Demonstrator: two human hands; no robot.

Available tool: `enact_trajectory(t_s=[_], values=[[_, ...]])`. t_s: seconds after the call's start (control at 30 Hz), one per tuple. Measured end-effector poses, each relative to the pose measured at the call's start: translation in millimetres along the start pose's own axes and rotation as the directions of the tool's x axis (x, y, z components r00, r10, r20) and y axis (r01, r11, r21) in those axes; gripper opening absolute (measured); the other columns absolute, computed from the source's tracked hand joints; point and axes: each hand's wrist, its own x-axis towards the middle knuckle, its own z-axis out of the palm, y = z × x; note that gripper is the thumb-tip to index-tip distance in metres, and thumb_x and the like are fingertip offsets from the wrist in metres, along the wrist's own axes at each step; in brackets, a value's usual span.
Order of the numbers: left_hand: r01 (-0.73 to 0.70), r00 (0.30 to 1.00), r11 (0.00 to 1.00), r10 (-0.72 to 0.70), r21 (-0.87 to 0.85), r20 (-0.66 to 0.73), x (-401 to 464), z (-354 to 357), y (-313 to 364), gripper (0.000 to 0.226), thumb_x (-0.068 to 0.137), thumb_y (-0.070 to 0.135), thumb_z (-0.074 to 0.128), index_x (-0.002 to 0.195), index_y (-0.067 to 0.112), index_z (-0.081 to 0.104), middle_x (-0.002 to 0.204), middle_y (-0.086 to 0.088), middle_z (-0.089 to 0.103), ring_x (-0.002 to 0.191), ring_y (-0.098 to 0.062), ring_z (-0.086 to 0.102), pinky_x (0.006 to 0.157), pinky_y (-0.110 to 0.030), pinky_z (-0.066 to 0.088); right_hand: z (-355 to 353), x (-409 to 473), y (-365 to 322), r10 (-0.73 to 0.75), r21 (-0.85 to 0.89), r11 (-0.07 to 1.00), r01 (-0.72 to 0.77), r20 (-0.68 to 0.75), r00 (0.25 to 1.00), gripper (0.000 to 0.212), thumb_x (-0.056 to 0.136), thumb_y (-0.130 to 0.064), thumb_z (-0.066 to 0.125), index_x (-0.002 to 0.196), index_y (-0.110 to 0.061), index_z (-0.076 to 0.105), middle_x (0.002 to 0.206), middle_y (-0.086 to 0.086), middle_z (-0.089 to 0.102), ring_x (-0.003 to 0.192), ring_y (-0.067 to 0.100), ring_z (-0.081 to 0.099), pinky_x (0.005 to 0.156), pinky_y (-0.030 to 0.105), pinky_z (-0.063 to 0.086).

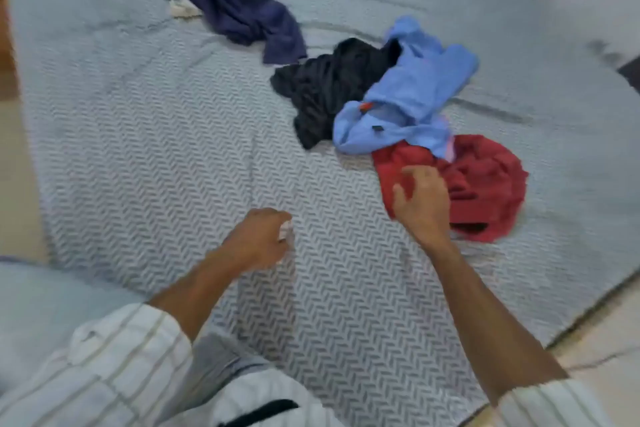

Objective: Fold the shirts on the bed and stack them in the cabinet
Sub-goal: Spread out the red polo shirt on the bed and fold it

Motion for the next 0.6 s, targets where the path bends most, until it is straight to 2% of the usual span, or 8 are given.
enact_trajectory(t_s=[0.07, 0.17, 0.23, 0.3, 0.43, 0.5, 0.53, 0.6], values=[[0.013, 0.999, 1.0, -0.013, 0.003, 0.051, 5, -2, 17, 0.053, 0.096, 0.034, 0.06, 0.145, 0.017, 0.047, 0.142, -0.007, 0.052, 0.13, -0.026, 0.048, 0.105, -0.031, 0.039, -19, 11, 18, 0.094, -0.225, 0.971, -0.084, 0.034, 0.995, 0.053, 0.076, -0.039, 0.068, 0.121, -0.012, 0.061, 0.124, 0.015, 0.056, 0.113, 0.04, 0.053, 0.095, 0.046, 0.043], [0.013, 0.997, 1.0, -0.013, 0.0, 0.074, 5, -6, 32, 0.058, 0.098, 0.032, 0.059, 0.15, 0.017, 0.04, 0.15, -0.006, 0.046, 0.137, -0.024, 0.043, 0.109, -0.03, 0.035, -32, 17, 30, 0.353, -0.51, 0.845, -0.16, 0.307, 0.884, 0.082, 0.071, -0.06, 0.076, 0.135, -0.017, 0.049, 0.137, 0.008, 0.049, 0.127, 0.035, 0.044, 0.097, 0.051, 0.042], [0.024, 0.995, 1.0, -0.023, -0.014, 0.095, 2, -8, 36, 0.058, 0.098, 0.034, 0.059, 0.15, 0.017, 0.04, 0.151, -0.006, 0.046, 0.138, -0.023, 0.042, 0.11, -0.031, 0.034, -27, 12, 28, 0.347, -0.564, 0.822, -0.085, 0.376, 0.859, 0.062, 0.079, -0.05, 0.07, 0.128, -0.016, 0.052, 0.132, 0.007, 0.053, 0.124, 0.035, 0.046, 0.097, 0.05, 0.042], [0.054, 0.993, 0.997, -0.048, -0.052, 0.107, 2, -9, 33, 0.056, 0.098, 0.036, 0.059, 0.149, 0.018, 0.042, 0.15, -0.005, 0.047, 0.136, -0.022, 0.045, 0.107, -0.03, 0.037, -26, 10, 15, 0.335, -0.526, 0.844, -0.102, 0.368, 0.867, 0.036, 0.083, -0.031, 0.06, 0.115, -0.016, 0.059, 0.123, 0.01, 0.06, 0.116, 0.035, 0.054, 0.092, 0.045, 0.044], [0.04, 0.995, 0.99, -0.027, -0.132, 0.101, -6, -15, 38, 0.061, 0.095, 0.036, 0.064, 0.15, 0.023, 0.041, 0.151, -0.001, 0.047, 0.133, -0.02, 0.048, 0.106, -0.03, 0.04, -30, -6, -18, 0.322, -0.307, 0.931, -0.198, 0.432, 0.843, 0.025, 0.083, -0.033, 0.06, 0.104, -0.022, 0.067, 0.108, 0.006, 0.071, 0.103, 0.033, 0.064, 0.085, 0.037, 0.048], [-0.054, 0.995, 0.975, 0.07, -0.216, 0.066, -13, -18, 43, 0.076, 0.089, 0.031, 0.073, 0.154, 0.027, 0.034, 0.154, 0.005, 0.042, 0.137, -0.013, 0.044, 0.107, -0.025, 0.038, -34, -15, -45, 0.254, -0.017, 0.959, -0.283, 0.497, 0.83, 0.01, 0.087, -0.029, 0.065, 0.093, -0.022, 0.068, 0.088, -0.005, 0.072, 0.084, 0.019, 0.067, 0.077, 0.034, 0.052], [-0.116, 0.99, 0.954, 0.135, -0.277, 0.05, -18, -21, 49, 0.083, 0.085, 0.028, 0.077, 0.155, 0.029, 0.032, 0.153, 0.01, 0.041, 0.136, -0.008, 0.043, 0.106, -0.02, 0.037, -36, -19, -62, 0.212, 0.167, 0.922, -0.351, 0.541, 0.814, 0.003, 0.089, -0.024, 0.066, 0.089, -0.021, 0.068, 0.078, -0.009, 0.069, 0.072, 0.01, 0.065, 0.068, 0.033, 0.052], [-0.183, 0.975, 0.837, 0.221, -0.516, 0.012, -27, -27, 56, 0.083, 0.078, 0.021, 0.084, 0.148, 0.033, 0.041, 0.141, 0.016, 0.053, 0.128, -0.002, 0.05, 0.103, -0.022, 0.044, -38, -24, -104, 0.132, 0.457, 0.73, -0.509, 0.636, 0.761, 0.006, 0.094, -0.015, 0.065, 0.088, -0.017, 0.067, 0.071, -0.009, 0.066, 0.06, 0.004, 0.06, 0.056, 0.025, 0.049]])
